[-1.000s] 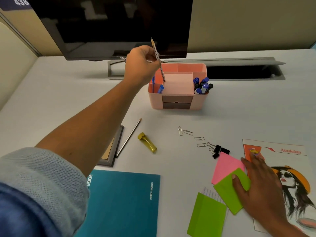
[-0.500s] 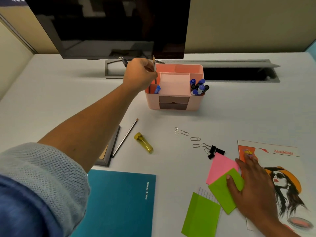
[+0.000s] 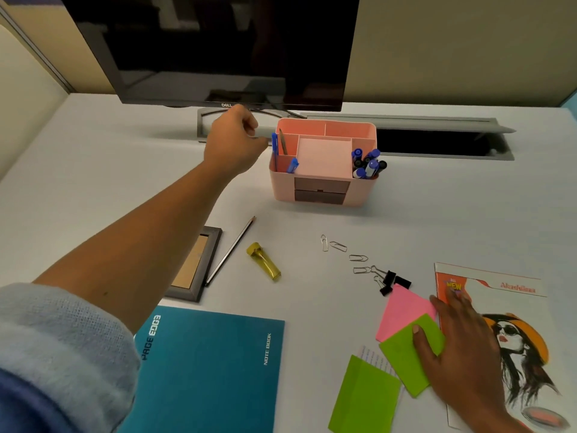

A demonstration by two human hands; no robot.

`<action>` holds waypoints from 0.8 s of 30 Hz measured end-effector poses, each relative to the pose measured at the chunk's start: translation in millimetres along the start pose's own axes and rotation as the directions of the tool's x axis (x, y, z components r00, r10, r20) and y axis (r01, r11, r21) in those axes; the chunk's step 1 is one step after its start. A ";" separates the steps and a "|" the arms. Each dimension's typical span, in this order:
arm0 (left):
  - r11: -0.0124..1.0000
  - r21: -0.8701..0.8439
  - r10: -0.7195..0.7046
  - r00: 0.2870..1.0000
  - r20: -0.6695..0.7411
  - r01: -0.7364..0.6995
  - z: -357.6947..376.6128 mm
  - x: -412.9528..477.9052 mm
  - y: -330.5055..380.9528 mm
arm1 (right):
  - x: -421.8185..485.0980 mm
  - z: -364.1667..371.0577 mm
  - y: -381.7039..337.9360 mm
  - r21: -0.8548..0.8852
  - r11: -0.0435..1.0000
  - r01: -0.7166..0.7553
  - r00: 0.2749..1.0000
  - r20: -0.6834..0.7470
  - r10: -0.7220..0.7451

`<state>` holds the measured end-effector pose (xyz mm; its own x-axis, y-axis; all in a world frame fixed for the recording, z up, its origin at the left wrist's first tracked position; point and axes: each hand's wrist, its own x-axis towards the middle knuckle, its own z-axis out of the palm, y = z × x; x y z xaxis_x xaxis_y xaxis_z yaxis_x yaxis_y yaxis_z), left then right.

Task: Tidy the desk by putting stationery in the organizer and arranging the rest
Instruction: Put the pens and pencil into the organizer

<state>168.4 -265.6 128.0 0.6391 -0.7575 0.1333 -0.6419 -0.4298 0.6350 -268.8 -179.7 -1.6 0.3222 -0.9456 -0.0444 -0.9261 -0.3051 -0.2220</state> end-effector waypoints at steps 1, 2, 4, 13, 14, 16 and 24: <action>1.000 0.028 -0.001 1.000 0.015 0.000 -4.2 -2.7 -7.2 | 0.1 -0.5 -0.3 0.001 1.000 0.001 1.000 0.002 -0.001; 0.998 0.067 0.002 0.998 0.059 -0.006 -6.8 -6.7 -14.6 | 0.2 -0.9 -0.1 0.002 1.000 0.005 1.000 0.003 -0.005; 0.984 0.179 -0.011 0.983 0.184 -0.022 -9.5 -21.4 -28.9 | 0.3 -1.4 0.2 0.000 1.000 0.015 1.000 -0.002 -0.015; 0.938 0.345 -0.122 0.964 0.238 0.034 -0.7 -97.3 -70.7 | 1.5 0.6 -0.4 -0.016 0.999 0.044 0.999 -0.025 -0.044; 0.931 0.363 -0.127 0.962 0.243 0.032 1.7 -101.0 -73.2 | 1.4 0.8 -0.6 -0.019 0.999 0.042 0.999 -0.025 -0.042; 0.918 0.396 -0.139 0.958 0.252 0.029 5.8 -105.2 -76.3 | 1.7 0.5 -2.4 -0.023 0.999 0.038 0.999 -0.023 -0.039; 0.863 0.502 -0.207 0.942 0.263 0.050 15.9 -105.0 -86.0 | 1.2 -0.7 -3.9 -0.026 0.999 0.039 0.999 -0.020 -0.040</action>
<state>149.7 -156.8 47.3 0.6238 -0.7540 -0.2060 -0.7353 -0.6555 0.1725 -264.9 -179.7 -0.1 0.3547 -0.9348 -0.0161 -0.9175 -0.3447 -0.1986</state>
